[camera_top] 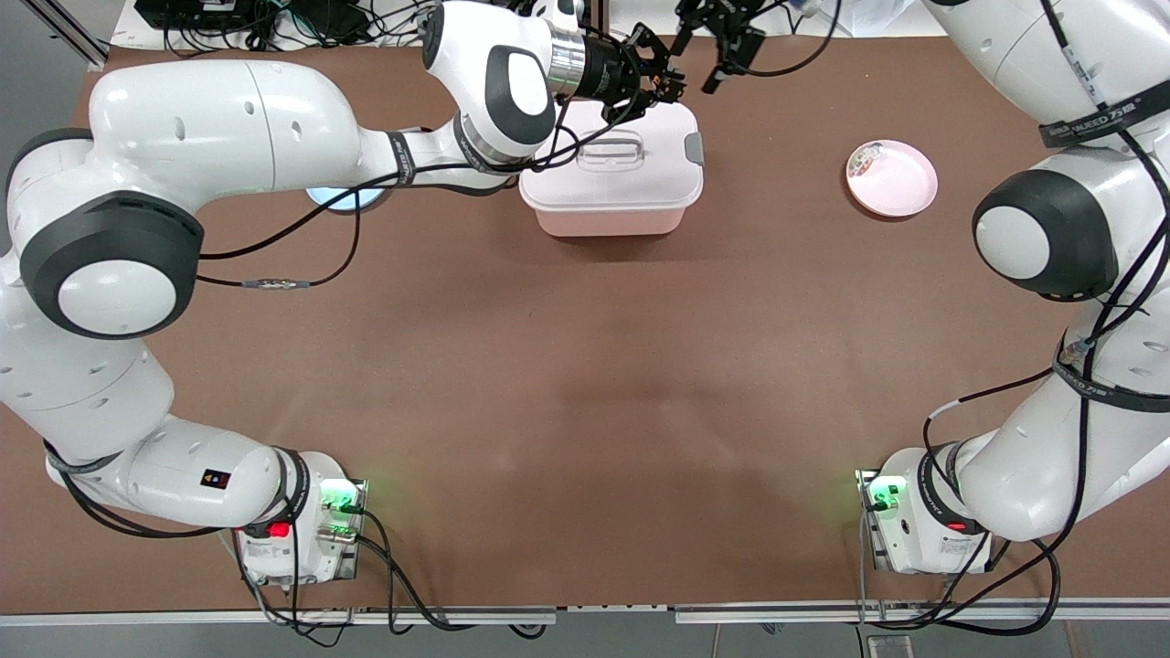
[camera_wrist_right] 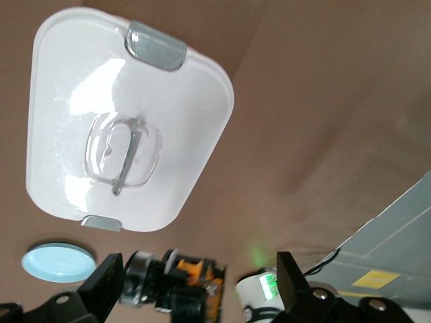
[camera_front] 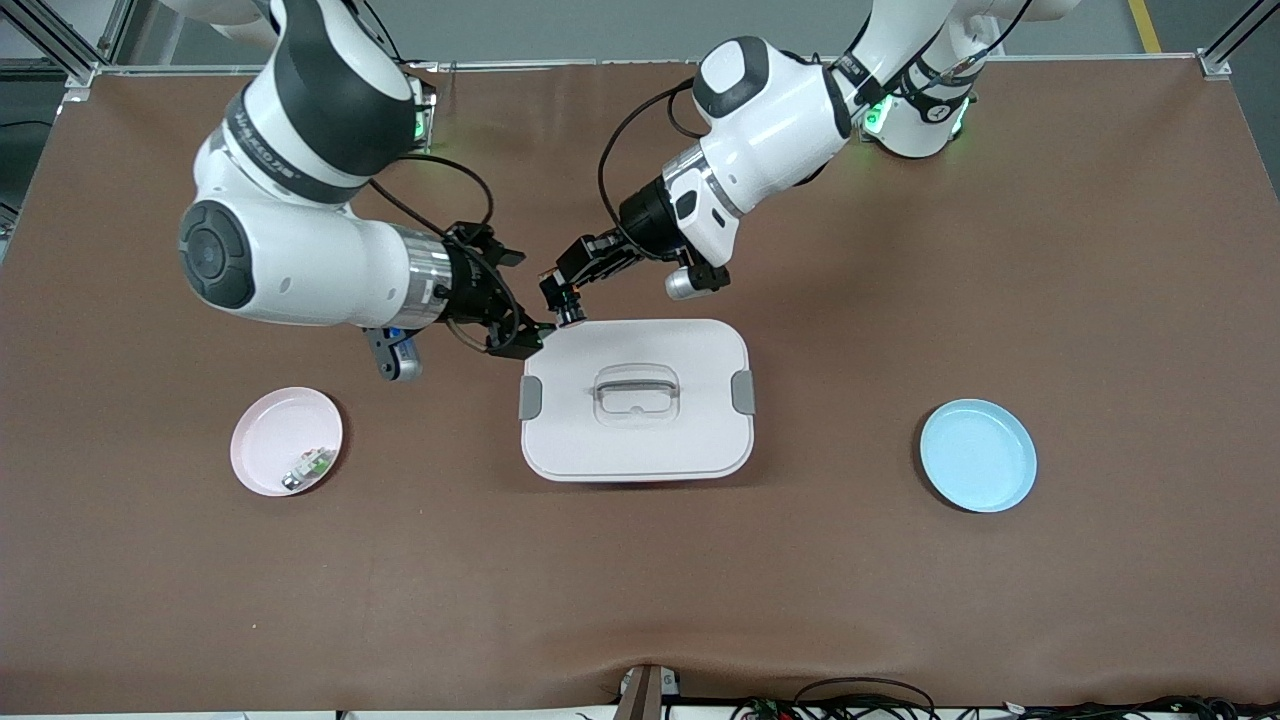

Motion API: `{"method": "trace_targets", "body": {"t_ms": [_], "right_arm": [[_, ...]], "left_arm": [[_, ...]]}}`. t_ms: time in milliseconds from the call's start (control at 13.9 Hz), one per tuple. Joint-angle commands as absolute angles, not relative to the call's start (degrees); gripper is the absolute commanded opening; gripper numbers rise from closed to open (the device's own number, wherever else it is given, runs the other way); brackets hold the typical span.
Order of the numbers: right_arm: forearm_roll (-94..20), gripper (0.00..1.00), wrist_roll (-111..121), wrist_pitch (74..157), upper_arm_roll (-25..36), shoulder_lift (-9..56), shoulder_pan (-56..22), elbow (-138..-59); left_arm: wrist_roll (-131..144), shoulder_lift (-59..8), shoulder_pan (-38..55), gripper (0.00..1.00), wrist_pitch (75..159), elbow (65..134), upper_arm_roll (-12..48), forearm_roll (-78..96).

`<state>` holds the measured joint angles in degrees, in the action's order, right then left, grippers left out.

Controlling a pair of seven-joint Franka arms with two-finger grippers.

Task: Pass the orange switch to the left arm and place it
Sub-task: 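Open the right gripper and withdraw it while the left gripper lifts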

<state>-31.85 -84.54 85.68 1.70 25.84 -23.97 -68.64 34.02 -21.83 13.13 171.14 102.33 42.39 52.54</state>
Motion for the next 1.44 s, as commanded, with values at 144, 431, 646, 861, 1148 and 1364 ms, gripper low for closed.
{"method": "trace_targets", "body": {"t_ms": [144,431,646,861,1148,1364], "right_arm": [[-24.72,1.0,-62.02,78.5,1.06,21.54,-16.71,-69.7],[-14.96,1.0,-41.97,75.68,1.14,20.13,-13.37,-69.7],[-9.07,1.0,-29.13,75.59,1.14,19.87,-10.29,-69.7],[-4.49,1.0,-16.74,76.28,1.14,19.51,-6.61,-69.52],[-0.98,1.0,-2.84,81.29,1.14,19.95,-0.98,-69.61],[2.28,1.0,-1.14,84.46,1.14,19.95,0.79,-69.61]], "left_arm": [[34.72,-19.87,13.01,0.15,172.0,105.55,42.01,50.37],[34.72,-16.8,11.78,0.15,171.91,110.03,41.92,48.16],[34.63,-13.72,10.46,0.15,171.91,113.37,41.84,48.08],[34.45,-12.31,8.44,0.15,171.74,115.39,41.57,45.37],[34.45,-11.61,5.98,0.15,170.86,116.63,41.22,39.92],[34.63,-9.68,1.25,0.15,161.77,116.46,41.22,31.33]]}}
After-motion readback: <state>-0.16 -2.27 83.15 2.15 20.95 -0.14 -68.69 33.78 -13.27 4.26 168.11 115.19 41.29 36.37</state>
